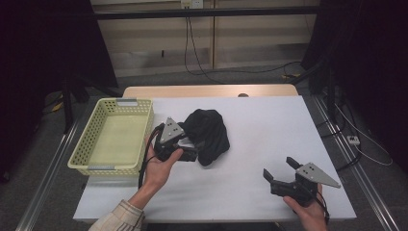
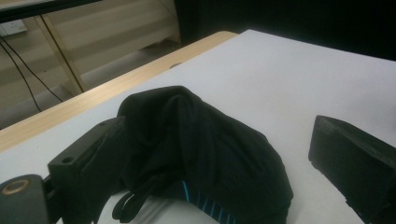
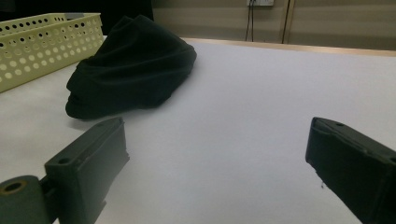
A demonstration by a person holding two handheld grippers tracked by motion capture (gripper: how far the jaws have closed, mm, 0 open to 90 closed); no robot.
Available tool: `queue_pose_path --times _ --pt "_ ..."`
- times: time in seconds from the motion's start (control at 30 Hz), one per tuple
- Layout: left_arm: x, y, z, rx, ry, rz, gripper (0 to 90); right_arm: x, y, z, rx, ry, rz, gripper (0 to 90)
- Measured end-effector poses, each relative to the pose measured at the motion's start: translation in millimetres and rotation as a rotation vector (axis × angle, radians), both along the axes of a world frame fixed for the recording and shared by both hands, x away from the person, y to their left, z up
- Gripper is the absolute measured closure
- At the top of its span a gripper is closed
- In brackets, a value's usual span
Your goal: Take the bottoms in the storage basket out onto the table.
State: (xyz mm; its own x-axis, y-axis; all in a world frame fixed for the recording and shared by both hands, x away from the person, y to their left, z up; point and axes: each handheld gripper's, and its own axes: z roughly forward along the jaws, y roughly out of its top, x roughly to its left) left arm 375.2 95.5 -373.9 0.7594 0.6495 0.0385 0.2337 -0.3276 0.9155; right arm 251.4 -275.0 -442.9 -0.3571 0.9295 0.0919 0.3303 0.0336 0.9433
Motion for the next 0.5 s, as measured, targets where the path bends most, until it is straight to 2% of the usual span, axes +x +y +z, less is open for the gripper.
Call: queue_pose_path --times 0.33,0.43,0.5 --pt "-7.9 17.5 3.2 -0.03 0.009 0.009 5.6 1.4 1.2 0.2 -0.002 -0.003 0.009 5.2" --pt "-11.3 21.9 3.8 -0.023 -0.005 0.015 5.6 1.7 1.2 0.2 -0.003 -0.003 0.009 5.2" --pt "-12.6 25.6 4.1 -0.031 0.002 0.02 5.6 1.8 1.2 0.2 -0.002 -0.003 0.008 5.2"
